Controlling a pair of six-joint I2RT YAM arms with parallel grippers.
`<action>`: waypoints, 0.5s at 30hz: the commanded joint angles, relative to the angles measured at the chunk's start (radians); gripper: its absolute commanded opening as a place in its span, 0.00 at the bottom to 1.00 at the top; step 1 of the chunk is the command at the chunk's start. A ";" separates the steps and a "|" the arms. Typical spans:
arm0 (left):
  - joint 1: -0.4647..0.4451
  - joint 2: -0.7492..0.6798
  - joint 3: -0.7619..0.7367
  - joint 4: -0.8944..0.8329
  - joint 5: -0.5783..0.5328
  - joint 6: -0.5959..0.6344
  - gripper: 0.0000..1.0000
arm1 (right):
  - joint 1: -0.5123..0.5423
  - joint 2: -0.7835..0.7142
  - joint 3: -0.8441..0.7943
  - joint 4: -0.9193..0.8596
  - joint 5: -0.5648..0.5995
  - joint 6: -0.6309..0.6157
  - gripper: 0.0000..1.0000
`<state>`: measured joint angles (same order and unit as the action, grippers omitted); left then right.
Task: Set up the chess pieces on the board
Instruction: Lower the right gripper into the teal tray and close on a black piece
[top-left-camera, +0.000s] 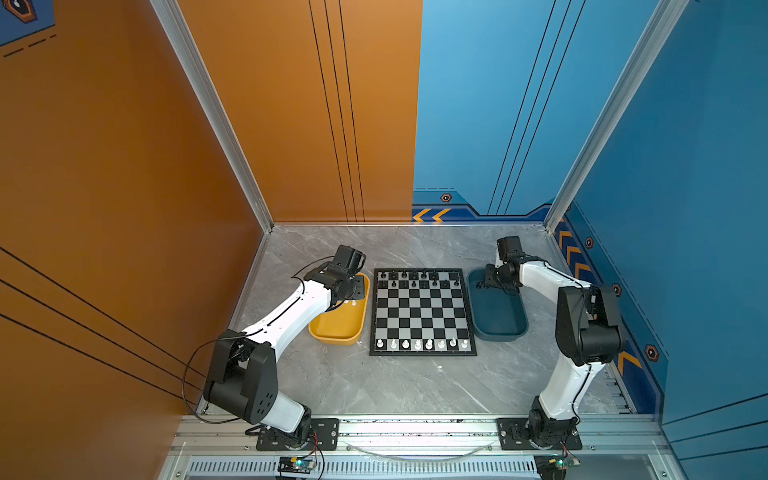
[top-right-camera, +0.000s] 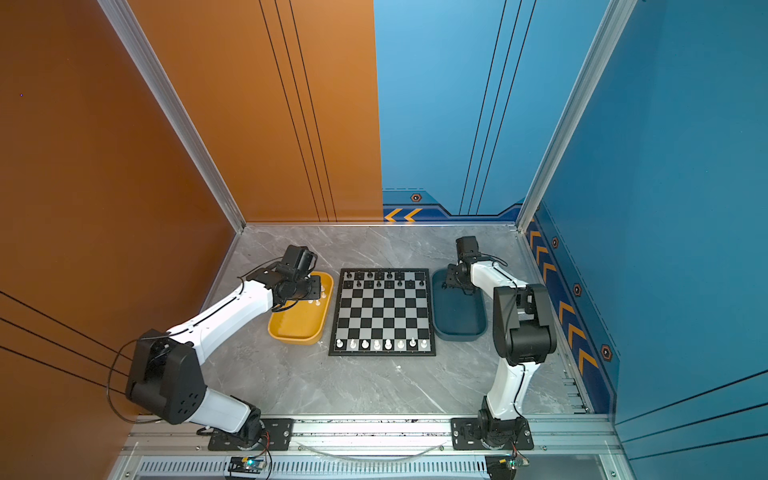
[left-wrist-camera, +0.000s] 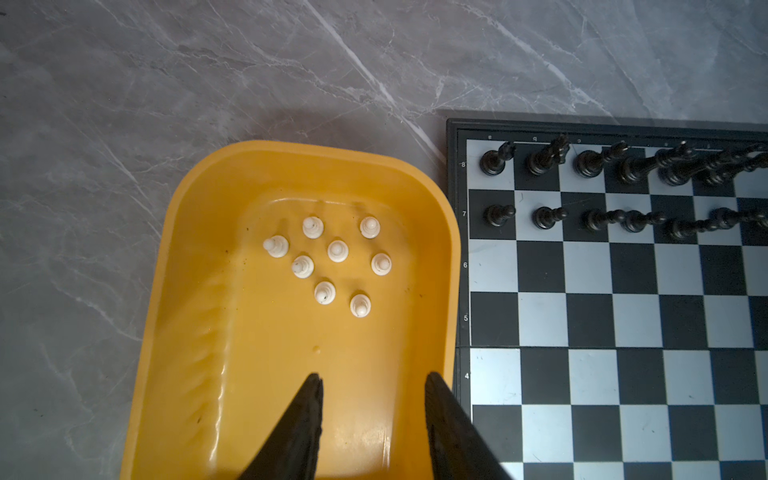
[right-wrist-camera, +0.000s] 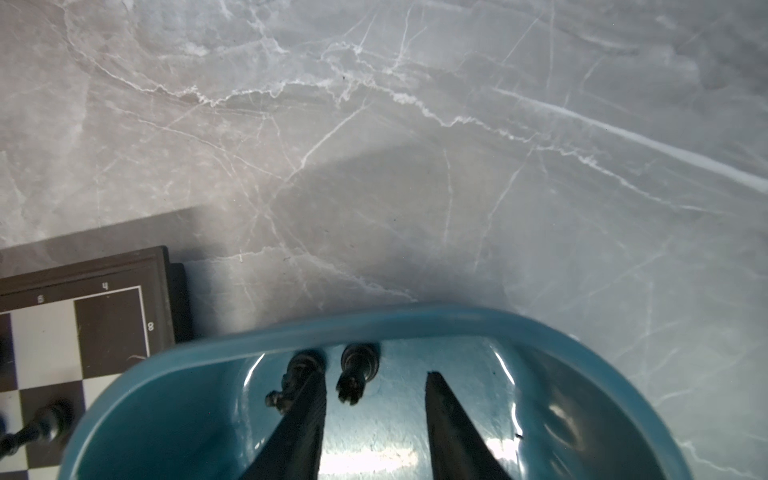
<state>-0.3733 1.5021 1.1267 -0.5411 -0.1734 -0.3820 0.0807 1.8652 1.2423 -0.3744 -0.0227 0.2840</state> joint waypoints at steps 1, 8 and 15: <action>-0.002 0.008 0.035 -0.003 0.020 -0.001 0.43 | -0.007 0.020 0.023 -0.011 -0.017 -0.012 0.39; -0.006 0.011 0.036 -0.003 0.024 -0.006 0.42 | -0.007 0.042 0.031 -0.015 -0.029 -0.009 0.33; -0.010 0.013 0.039 -0.003 0.022 -0.006 0.43 | -0.008 0.047 0.033 -0.012 -0.031 -0.007 0.26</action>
<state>-0.3752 1.5021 1.1286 -0.5411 -0.1707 -0.3824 0.0784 1.8973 1.2537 -0.3744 -0.0418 0.2844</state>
